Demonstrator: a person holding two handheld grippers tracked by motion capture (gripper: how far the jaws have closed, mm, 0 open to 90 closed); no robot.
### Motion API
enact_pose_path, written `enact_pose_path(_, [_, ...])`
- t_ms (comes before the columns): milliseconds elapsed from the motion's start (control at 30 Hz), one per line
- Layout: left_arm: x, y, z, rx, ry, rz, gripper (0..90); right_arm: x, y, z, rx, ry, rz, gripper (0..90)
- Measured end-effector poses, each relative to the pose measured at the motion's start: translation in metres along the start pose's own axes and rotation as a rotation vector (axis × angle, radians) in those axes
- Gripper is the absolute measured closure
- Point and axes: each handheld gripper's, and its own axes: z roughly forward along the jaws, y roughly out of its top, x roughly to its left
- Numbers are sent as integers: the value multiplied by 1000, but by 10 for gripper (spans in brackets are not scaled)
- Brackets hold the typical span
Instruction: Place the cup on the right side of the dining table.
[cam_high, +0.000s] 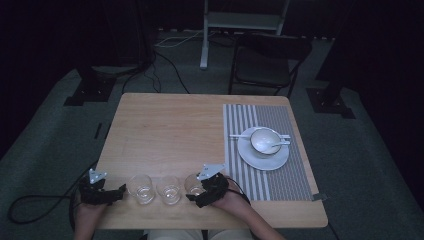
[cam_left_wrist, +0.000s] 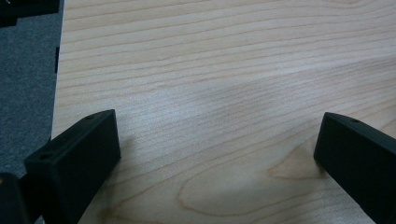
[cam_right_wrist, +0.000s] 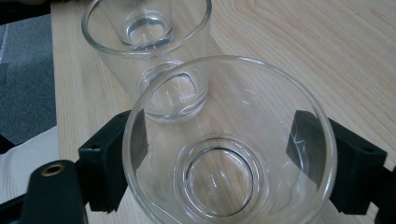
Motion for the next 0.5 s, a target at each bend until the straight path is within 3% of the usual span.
enact_pose_path(500, [0, 0, 0, 0, -1, 1, 8, -6, 6, -8, -6, -6, 10, 176])
